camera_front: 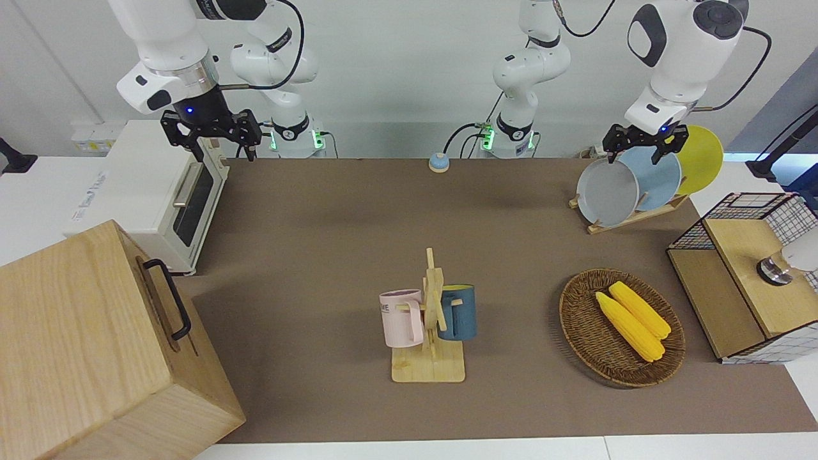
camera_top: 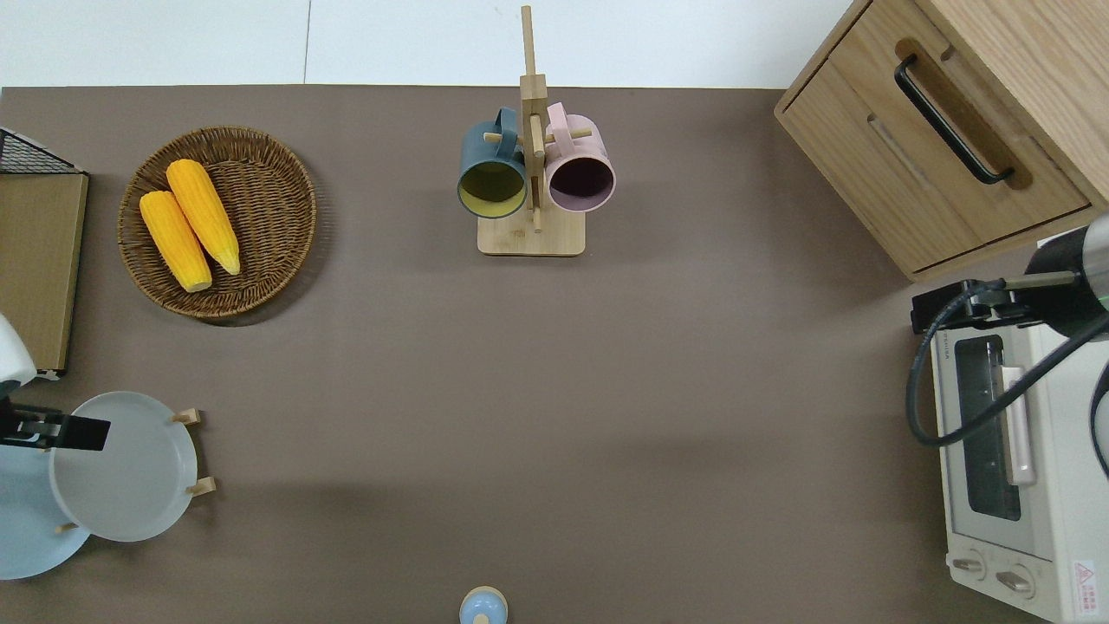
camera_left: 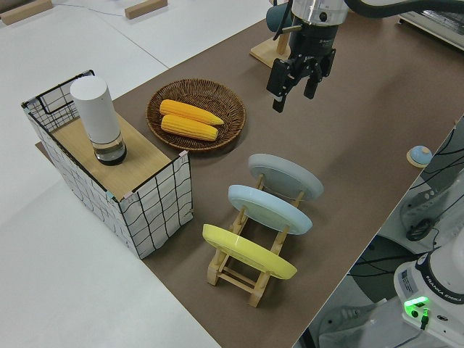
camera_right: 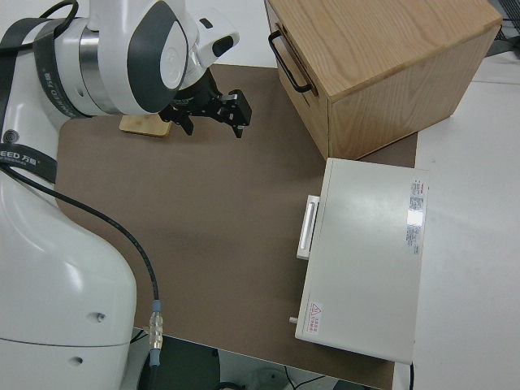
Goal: Pick gray plate from low plate rack and place it on table with left arm
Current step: 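Lower the left gripper to the gray plate's rim in the low rack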
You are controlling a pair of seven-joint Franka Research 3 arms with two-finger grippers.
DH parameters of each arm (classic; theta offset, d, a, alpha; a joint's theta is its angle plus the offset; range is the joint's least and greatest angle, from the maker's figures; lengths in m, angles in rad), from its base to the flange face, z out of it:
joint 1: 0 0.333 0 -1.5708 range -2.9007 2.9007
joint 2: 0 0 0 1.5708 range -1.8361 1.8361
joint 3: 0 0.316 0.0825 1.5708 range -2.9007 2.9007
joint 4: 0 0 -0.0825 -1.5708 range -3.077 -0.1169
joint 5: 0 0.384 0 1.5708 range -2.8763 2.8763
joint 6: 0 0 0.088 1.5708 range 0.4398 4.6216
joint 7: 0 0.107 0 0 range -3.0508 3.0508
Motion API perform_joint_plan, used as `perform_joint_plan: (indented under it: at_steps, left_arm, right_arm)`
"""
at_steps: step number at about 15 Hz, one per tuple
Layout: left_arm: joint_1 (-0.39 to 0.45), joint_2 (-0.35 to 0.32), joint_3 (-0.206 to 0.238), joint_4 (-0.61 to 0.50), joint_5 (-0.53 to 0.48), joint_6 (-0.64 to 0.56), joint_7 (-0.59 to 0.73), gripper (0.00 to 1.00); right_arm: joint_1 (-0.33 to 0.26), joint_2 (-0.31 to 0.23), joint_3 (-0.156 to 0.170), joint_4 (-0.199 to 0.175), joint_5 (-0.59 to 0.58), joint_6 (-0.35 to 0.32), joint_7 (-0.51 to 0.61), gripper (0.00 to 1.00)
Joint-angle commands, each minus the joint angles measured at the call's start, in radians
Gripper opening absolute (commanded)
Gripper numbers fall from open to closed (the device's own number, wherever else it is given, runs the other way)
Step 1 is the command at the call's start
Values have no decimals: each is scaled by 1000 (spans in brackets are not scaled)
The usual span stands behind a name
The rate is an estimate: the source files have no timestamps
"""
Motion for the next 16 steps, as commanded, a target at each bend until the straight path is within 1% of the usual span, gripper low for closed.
perform_joint_plan:
  at_steps: [1,4,7,12,16]
  left_arm:
    - [9,-106,11,-174,21,121,23,995]
    - [11,-131,11,-234,38,164,25,995]
    - [11,-135,29,-269,44,202,26,995]
    - [12,-143,95,-338,44,297,100,995]
    - [12,-145,100,-407,73,373,103,995]
  right_arm:
    - [7,0,-6,6,3,-1,4,983]
    - [7,0,-6,6,3,-1,4,983]
    - [7,0,-6,6,3,-1,4,983]
    - [7,0,-6,6,3,-1,4,983]
    - [7,0,-6,6,3,-1,4,983]
